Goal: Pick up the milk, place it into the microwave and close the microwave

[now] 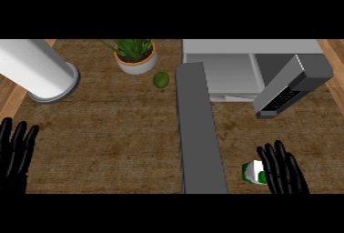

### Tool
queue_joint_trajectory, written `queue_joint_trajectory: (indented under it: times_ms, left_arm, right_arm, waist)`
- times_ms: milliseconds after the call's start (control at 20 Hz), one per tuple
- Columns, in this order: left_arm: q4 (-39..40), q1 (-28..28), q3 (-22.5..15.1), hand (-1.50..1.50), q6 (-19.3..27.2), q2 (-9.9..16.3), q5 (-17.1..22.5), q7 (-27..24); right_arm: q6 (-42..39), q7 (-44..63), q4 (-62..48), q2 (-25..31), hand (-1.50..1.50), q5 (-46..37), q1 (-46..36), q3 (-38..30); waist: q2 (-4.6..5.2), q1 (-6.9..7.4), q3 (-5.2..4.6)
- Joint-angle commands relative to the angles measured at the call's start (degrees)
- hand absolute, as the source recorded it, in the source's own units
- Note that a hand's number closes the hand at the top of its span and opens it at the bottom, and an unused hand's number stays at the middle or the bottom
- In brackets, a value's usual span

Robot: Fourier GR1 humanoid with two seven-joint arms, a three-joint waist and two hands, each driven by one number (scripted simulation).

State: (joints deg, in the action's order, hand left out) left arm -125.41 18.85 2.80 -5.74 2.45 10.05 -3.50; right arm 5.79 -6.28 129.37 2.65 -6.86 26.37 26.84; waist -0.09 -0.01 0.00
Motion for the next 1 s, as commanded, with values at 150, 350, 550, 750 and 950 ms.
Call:
queue_joint_trajectory:
  times_ms: [150,350,550,750,950]
  left_arm:
    - [-4.9,8.0,-4.2,-1.50,-0.9,-2.3,-2.4,-2.4]
    - [-2.9,6.9,3.9,-1.50,-5.1,1.3,4.4,-2.6]
    - [-1.3,12.3,2.3,-1.50,-8.0,-0.7,2.8,-8.6]
    - [-2.3,9.8,1.7,-1.50,-5.9,-1.7,1.7,-6.3]
    - [-0.6,10.8,4.5,-1.50,-9.1,0.0,4.0,-7.5]
  right_arm:
    - [0.0,-7.6,-9.2,0.8,-1.50,3.7,0.9,-4.7]
    - [-2.0,-11.5,-15.0,2.5,-1.50,7.6,1.9,-10.4]
    - [-2.7,-14.1,-20.3,2.5,-1.50,11.2,-0.6,-16.0]
    - [-2.7,-17.8,-26.1,2.6,-1.50,10.0,-2.2,-18.2]
    - [-8.2,-25.2,-33.9,5.4,-1.50,14.1,-2.4,-23.2]
  waist:
    - [-0.04,0.19,0.02]
    - [0.00,0.11,0.01]
    - [-0.03,0.34,0.00]
    - [0.02,0.20,0.01]
    - [0.03,0.21,0.02]
